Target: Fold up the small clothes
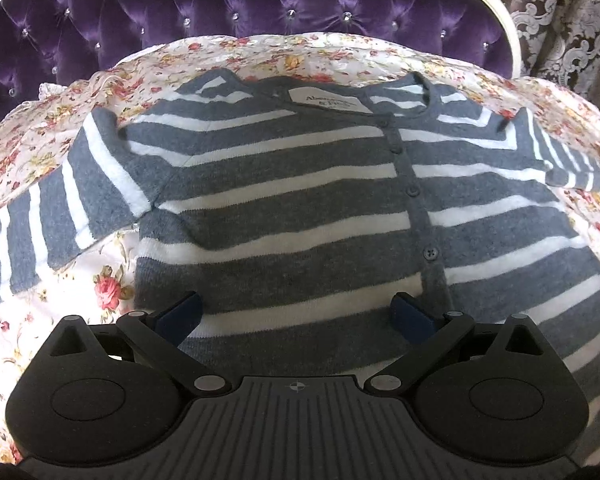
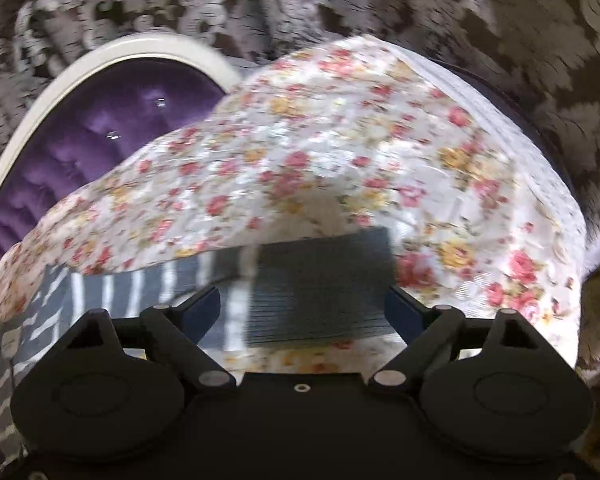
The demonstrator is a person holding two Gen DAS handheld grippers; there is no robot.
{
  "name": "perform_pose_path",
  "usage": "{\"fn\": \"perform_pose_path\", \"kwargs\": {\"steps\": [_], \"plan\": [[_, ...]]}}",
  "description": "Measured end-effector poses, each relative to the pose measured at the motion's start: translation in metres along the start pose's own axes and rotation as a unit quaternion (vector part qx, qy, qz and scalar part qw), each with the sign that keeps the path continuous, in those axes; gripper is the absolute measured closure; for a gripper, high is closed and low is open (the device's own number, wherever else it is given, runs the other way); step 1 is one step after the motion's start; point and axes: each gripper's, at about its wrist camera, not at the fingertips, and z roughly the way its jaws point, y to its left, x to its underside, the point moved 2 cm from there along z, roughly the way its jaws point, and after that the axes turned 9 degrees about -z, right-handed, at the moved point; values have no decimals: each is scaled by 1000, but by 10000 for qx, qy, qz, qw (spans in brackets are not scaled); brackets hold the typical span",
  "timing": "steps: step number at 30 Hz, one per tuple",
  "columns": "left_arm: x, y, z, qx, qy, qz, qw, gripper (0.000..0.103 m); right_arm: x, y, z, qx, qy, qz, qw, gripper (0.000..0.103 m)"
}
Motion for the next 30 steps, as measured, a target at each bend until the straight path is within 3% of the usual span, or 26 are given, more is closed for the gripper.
{"fn": "perform_pose_path", "kwargs": {"steps": [8, 11, 13, 14, 23, 30], "plan": [[0, 0, 1, 17, -33, -1, 10000, 0, 8, -21, 16, 65, 187, 298, 9994, 18], [-1, 0, 1, 24, -13, -16, 10000, 0, 8, -20, 15, 143, 149, 206, 9996, 49], [-1, 0, 1, 26, -3, -14, 10000, 0, 6, -19, 16, 275, 213, 155, 9993, 81], [-1, 0, 1, 27, -2, -17, 10000, 1, 5, -19, 16, 285, 228, 136, 9992, 87], [-7, 5, -3, 192, 54, -273, 9994, 1, -32, -1, -39, 296, -436, -304, 9981, 91], [-16, 10, -22, 208, -237, -340, 9989, 1, -54, 22, -51, 525, -514, -607, 9954, 92]]}}
